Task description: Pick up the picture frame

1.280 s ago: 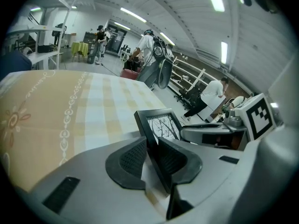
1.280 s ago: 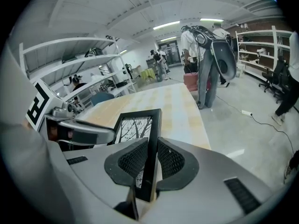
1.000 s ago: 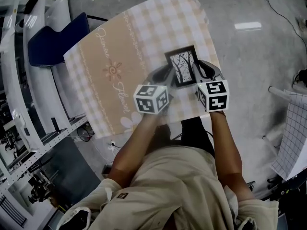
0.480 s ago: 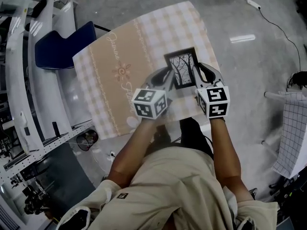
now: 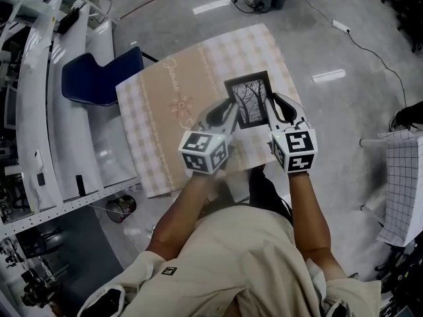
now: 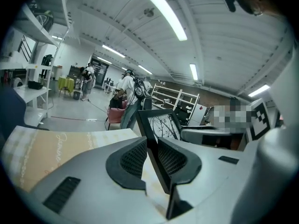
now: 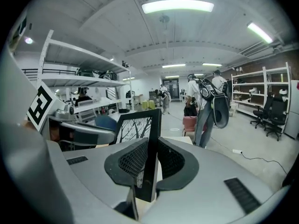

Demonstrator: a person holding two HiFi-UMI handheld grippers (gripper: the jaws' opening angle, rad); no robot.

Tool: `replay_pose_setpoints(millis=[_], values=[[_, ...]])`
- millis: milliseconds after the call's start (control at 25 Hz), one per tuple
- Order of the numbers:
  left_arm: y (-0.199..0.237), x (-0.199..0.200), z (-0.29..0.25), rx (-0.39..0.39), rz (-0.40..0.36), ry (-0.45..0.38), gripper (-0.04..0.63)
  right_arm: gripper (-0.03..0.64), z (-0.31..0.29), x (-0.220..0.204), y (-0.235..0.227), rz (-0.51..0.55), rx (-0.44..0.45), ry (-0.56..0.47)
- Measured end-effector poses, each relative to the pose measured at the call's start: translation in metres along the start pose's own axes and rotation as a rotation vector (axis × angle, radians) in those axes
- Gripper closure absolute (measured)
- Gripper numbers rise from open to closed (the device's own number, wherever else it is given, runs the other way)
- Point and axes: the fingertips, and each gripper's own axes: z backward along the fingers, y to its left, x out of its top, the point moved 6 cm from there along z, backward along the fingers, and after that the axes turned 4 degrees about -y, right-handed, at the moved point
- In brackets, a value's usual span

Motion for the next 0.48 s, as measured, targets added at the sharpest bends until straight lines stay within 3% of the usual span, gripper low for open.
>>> replay_pose_setpoints(millis=[480], values=[[-0.021,0.072,0.091,-0.046,-0.171,-0.172,0.520,0.543,0.056,0.077,0.068,0.068,-0.008,-0.206]])
